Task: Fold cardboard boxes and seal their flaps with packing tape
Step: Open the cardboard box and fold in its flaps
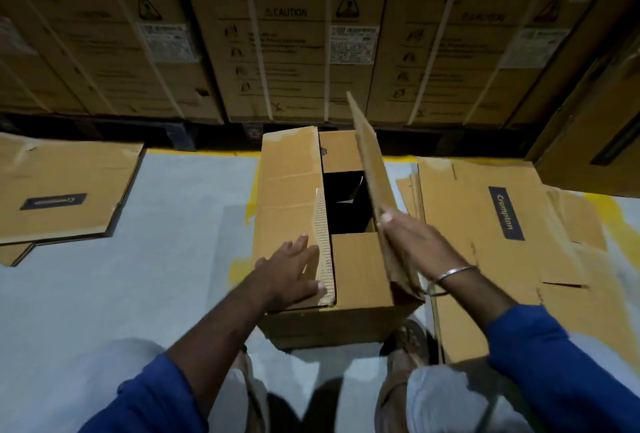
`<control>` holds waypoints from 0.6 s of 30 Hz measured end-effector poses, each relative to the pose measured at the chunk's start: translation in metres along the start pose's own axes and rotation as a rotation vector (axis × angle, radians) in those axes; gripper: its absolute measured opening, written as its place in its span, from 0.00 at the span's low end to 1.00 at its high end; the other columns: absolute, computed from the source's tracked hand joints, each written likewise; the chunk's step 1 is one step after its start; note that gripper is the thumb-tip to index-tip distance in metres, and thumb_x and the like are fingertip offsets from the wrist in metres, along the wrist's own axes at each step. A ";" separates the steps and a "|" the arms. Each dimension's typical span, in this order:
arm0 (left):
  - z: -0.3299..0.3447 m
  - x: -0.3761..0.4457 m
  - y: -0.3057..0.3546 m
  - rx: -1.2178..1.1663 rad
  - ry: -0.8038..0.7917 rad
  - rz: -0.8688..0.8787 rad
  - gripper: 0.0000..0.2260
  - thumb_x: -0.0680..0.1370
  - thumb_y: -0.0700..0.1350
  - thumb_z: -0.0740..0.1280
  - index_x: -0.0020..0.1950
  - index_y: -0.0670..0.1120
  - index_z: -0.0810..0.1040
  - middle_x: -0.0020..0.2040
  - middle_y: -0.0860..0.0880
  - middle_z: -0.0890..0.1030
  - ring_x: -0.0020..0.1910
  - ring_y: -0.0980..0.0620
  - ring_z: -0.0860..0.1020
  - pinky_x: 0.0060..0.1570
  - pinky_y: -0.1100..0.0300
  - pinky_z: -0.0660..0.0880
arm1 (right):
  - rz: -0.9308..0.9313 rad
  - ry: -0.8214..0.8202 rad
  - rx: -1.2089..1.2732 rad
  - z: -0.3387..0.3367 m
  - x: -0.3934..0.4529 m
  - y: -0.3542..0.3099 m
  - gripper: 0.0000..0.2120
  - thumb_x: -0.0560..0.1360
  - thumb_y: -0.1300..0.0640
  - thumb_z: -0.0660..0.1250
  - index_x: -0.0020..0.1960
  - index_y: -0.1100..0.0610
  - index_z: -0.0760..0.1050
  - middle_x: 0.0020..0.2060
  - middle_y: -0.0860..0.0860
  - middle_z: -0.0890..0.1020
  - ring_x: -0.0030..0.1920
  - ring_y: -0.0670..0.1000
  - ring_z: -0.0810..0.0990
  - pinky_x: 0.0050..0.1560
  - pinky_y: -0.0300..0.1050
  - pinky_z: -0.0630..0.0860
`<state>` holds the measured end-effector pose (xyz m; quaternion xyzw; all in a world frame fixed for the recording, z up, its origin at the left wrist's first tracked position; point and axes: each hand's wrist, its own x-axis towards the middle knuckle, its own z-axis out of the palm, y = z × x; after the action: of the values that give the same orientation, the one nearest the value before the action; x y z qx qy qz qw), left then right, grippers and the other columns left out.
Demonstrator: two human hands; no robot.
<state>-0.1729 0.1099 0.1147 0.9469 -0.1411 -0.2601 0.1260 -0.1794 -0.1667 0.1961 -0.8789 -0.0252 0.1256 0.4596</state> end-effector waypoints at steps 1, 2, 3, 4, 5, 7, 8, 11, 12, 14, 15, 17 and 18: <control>0.001 0.001 -0.001 -0.005 0.003 -0.006 0.39 0.80 0.68 0.62 0.84 0.58 0.48 0.85 0.53 0.41 0.84 0.46 0.45 0.76 0.31 0.58 | -0.001 -0.067 -0.114 0.012 0.003 0.002 0.24 0.85 0.42 0.56 0.80 0.44 0.64 0.77 0.45 0.67 0.78 0.48 0.62 0.70 0.40 0.60; 0.002 0.003 -0.004 -0.012 0.000 -0.009 0.39 0.79 0.68 0.62 0.84 0.58 0.48 0.85 0.53 0.42 0.84 0.45 0.46 0.75 0.31 0.58 | 0.004 -0.132 -0.258 0.025 0.006 0.007 0.25 0.86 0.41 0.55 0.82 0.43 0.60 0.80 0.48 0.62 0.80 0.50 0.58 0.72 0.42 0.57; 0.004 0.005 -0.007 -0.017 -0.006 -0.005 0.39 0.79 0.68 0.62 0.84 0.59 0.49 0.85 0.52 0.43 0.84 0.45 0.47 0.75 0.31 0.59 | 0.014 -0.183 -0.379 0.037 0.011 0.014 0.26 0.86 0.41 0.55 0.82 0.42 0.57 0.82 0.52 0.59 0.81 0.52 0.55 0.75 0.46 0.57; 0.004 0.004 -0.008 -0.024 -0.001 0.001 0.38 0.78 0.69 0.62 0.84 0.59 0.52 0.86 0.52 0.45 0.84 0.45 0.49 0.75 0.31 0.60 | 0.038 -0.219 -0.478 0.047 0.015 0.020 0.26 0.85 0.40 0.55 0.82 0.39 0.55 0.82 0.54 0.56 0.82 0.54 0.53 0.77 0.51 0.57; 0.004 0.004 -0.008 -0.038 0.038 0.009 0.36 0.78 0.69 0.62 0.82 0.59 0.57 0.85 0.53 0.50 0.83 0.45 0.52 0.74 0.33 0.63 | 0.054 -0.220 -0.553 0.055 0.020 0.026 0.27 0.85 0.40 0.55 0.82 0.37 0.54 0.83 0.55 0.54 0.82 0.56 0.51 0.78 0.56 0.58; 0.000 0.001 -0.006 -0.046 0.247 0.041 0.25 0.79 0.63 0.64 0.74 0.56 0.72 0.80 0.53 0.67 0.78 0.48 0.66 0.67 0.40 0.73 | 0.052 -0.172 -0.648 0.068 0.030 0.040 0.28 0.83 0.40 0.59 0.80 0.35 0.54 0.83 0.55 0.52 0.82 0.58 0.50 0.78 0.63 0.58; -0.002 0.000 -0.005 -0.045 0.381 0.057 0.18 0.80 0.60 0.66 0.68 0.55 0.77 0.73 0.54 0.75 0.71 0.49 0.73 0.61 0.43 0.77 | 0.056 -0.144 -0.678 0.072 0.034 0.044 0.29 0.82 0.40 0.60 0.80 0.36 0.53 0.83 0.55 0.51 0.82 0.58 0.50 0.77 0.65 0.58; 0.001 0.000 -0.007 -0.021 0.590 0.002 0.19 0.77 0.59 0.71 0.65 0.55 0.75 0.66 0.54 0.79 0.66 0.48 0.75 0.56 0.45 0.78 | 0.138 -0.059 -0.724 0.080 0.041 0.052 0.43 0.78 0.34 0.65 0.83 0.43 0.46 0.83 0.56 0.45 0.82 0.59 0.44 0.77 0.69 0.54; 0.007 0.003 -0.011 -0.033 0.581 -0.081 0.27 0.76 0.62 0.72 0.71 0.54 0.70 0.71 0.51 0.74 0.71 0.45 0.71 0.60 0.41 0.76 | 0.197 -0.027 -0.712 0.079 0.042 0.054 0.49 0.75 0.31 0.67 0.83 0.45 0.42 0.83 0.56 0.41 0.82 0.60 0.41 0.76 0.71 0.53; 0.017 0.011 -0.020 -0.164 0.496 -0.316 0.48 0.70 0.68 0.75 0.81 0.52 0.55 0.80 0.43 0.59 0.78 0.39 0.60 0.66 0.34 0.72 | 0.343 0.004 -0.601 0.073 0.047 0.058 0.63 0.67 0.27 0.73 0.82 0.45 0.33 0.82 0.58 0.35 0.82 0.63 0.39 0.75 0.73 0.55; 0.021 0.015 -0.026 -0.300 0.436 -0.426 0.57 0.65 0.71 0.77 0.82 0.50 0.49 0.81 0.40 0.55 0.79 0.37 0.57 0.67 0.33 0.70 | 0.419 -0.001 -0.498 0.070 0.049 0.060 0.69 0.63 0.28 0.76 0.81 0.46 0.29 0.81 0.60 0.36 0.82 0.64 0.41 0.75 0.71 0.57; 0.020 0.023 -0.038 -0.632 0.307 -0.549 0.67 0.55 0.73 0.80 0.81 0.48 0.47 0.79 0.37 0.61 0.76 0.35 0.65 0.68 0.35 0.72 | 0.525 -0.031 -0.331 0.064 0.052 0.064 0.76 0.58 0.30 0.81 0.80 0.46 0.25 0.81 0.62 0.42 0.80 0.67 0.52 0.75 0.65 0.62; 0.019 0.025 -0.042 -0.754 0.261 -0.561 0.67 0.52 0.73 0.81 0.79 0.47 0.50 0.76 0.38 0.67 0.72 0.37 0.70 0.66 0.38 0.75 | 0.544 -0.041 -0.304 0.063 0.053 0.065 0.77 0.57 0.30 0.81 0.79 0.46 0.24 0.81 0.63 0.45 0.79 0.67 0.56 0.74 0.63 0.64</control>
<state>-0.1541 0.1372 0.0748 0.8615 0.2407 -0.1960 0.4018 -0.1481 -0.1455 0.0982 -0.9092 0.1832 0.2567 0.2718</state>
